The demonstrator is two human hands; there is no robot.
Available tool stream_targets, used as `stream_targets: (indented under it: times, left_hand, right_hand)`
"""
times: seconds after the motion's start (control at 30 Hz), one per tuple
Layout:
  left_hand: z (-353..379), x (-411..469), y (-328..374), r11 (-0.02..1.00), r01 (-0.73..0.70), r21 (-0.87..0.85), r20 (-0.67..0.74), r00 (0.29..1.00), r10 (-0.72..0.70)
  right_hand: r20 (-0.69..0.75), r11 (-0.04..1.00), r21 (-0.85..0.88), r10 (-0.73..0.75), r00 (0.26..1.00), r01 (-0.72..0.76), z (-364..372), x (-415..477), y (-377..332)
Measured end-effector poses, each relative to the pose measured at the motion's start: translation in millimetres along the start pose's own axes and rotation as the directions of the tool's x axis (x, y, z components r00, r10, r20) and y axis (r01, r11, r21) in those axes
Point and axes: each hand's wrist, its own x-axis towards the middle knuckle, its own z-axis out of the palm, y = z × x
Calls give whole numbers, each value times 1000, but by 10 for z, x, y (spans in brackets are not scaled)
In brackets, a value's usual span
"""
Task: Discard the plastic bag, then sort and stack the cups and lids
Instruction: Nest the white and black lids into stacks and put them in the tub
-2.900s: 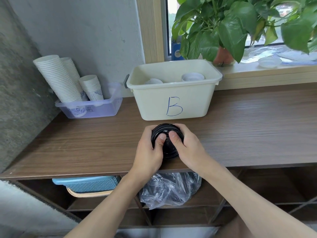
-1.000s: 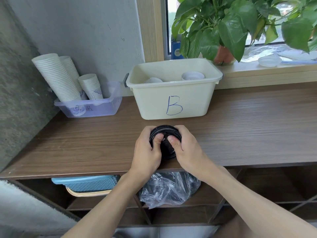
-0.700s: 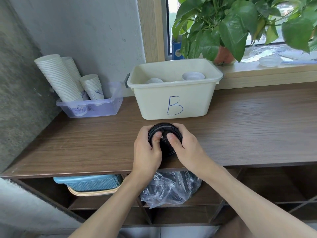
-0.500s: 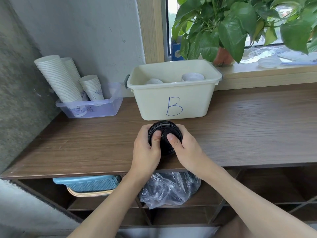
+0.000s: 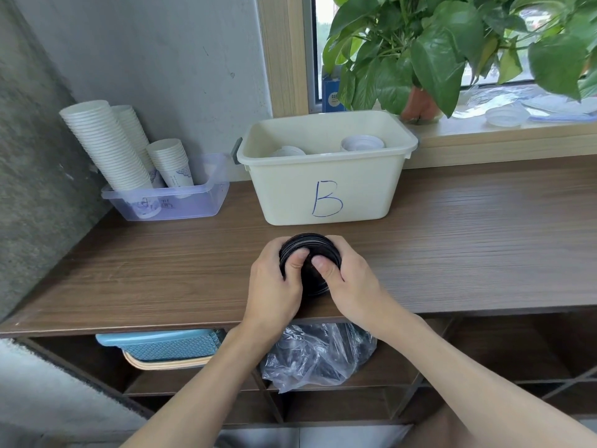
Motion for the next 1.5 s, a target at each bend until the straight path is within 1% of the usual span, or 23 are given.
stream_targets:
  times: [0.13,0.3,0.4,0.5,0.6,0.67,0.8,0.87,0.97,1.07,1.13,1.23,1.4,1.5]
  left_hand:
    - [10,-18,6,1000,-3,17,-52,999,3]
    - [34,-38,32,999,37,39,-82,996,-34]
    - [6,-15,34,999,40,19,-13,999,-40]
    - [-40,4,51,997,61,-48,75,995,-58]
    - [-62,-5,65,993,64,-97,107,993,-54]
    - [-51,-14,72,994,54,-94,77,996,-47]
    - [-32,-11,114,992,80,-100,-49,995,-85]
    - [-49,5,98,989,99,-111,-51,993,-105]
    - [-54,18,61,989,115,-92,-3,993,-116]
    - [-42,6,54,989,119,-84,47,992,-116]
    - [-26,-5,60,994,88,-68,66,994,-84]
    - [-12,-15,52,1000,27,4,76,997,-27]
    - [4,-43,35,997,18,69,27,999,-20]
    - [4,-59,59,998,24,60,9,1000,-25]
  right_hand:
    - [21,999,-38,15,1000,-14,2,-25,-13]
    - [-5,997,-79,9,1000,-9,10,-23,-24]
    - [-24,995,-94,18,1000,-20,7,-4,-15]
    - [-13,996,-85,16,1000,-17,-7,6,-1]
    - [6,997,-75,18,1000,-18,-13,7,2]
    - [2,998,-58,10,1000,-9,-7,12,0]
    - [10,1000,-6,25,1000,-25,6,33,-18]
    - [16,999,-35,36,999,-36,20,44,-4]
    - [-8,996,-78,35,999,-36,35,42,23]
    - [-43,996,-88,-3,999,-1,31,34,27]
    - [-56,997,-82,2,998,-6,7,32,17]
    - [-47,997,-69,20,999,-23,-13,27,23]
    - [-45,998,-68,-8,999,5,6,19,37]
    - [-41,998,-64,5,999,-8,14,17,30]
